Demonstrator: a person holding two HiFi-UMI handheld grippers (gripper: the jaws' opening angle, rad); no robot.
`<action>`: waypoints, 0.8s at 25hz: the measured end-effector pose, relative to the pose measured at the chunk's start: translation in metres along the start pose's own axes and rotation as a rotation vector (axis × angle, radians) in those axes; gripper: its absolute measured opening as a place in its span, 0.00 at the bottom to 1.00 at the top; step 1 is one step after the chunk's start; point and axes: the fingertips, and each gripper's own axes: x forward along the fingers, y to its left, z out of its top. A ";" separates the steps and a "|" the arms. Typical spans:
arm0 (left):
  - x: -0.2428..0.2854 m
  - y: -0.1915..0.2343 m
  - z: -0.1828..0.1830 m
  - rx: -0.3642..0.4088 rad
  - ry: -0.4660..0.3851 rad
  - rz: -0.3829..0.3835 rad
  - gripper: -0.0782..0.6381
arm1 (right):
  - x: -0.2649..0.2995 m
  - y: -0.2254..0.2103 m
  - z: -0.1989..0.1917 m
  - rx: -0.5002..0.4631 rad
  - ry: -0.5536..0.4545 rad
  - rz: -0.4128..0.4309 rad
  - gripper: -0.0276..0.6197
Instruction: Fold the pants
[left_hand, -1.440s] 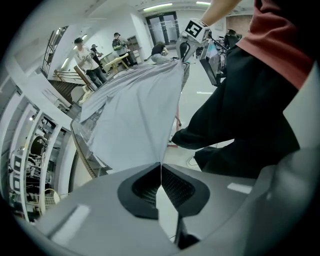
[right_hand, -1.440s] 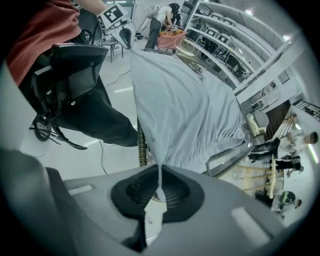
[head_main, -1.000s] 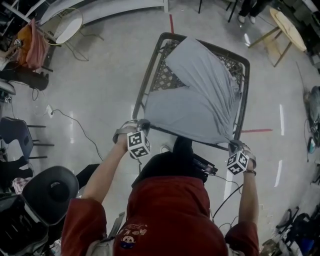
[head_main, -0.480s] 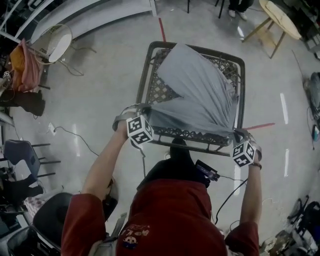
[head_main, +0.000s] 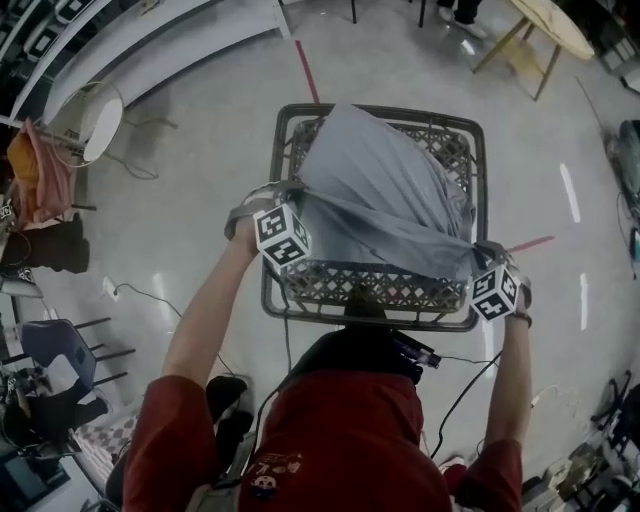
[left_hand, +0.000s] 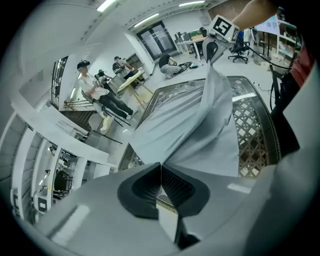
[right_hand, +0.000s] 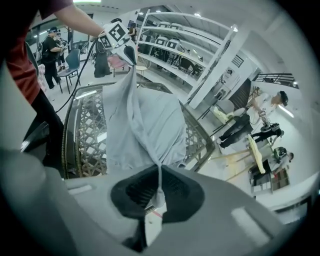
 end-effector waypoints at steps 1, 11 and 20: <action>0.007 0.008 0.004 0.011 0.000 -0.003 0.13 | 0.004 -0.006 0.002 0.004 0.002 0.000 0.06; 0.085 0.078 0.022 0.071 0.034 -0.030 0.13 | 0.052 -0.065 0.011 0.079 0.011 0.001 0.06; 0.164 0.128 0.046 0.103 0.048 -0.047 0.13 | 0.095 -0.089 -0.010 0.135 0.062 0.026 0.06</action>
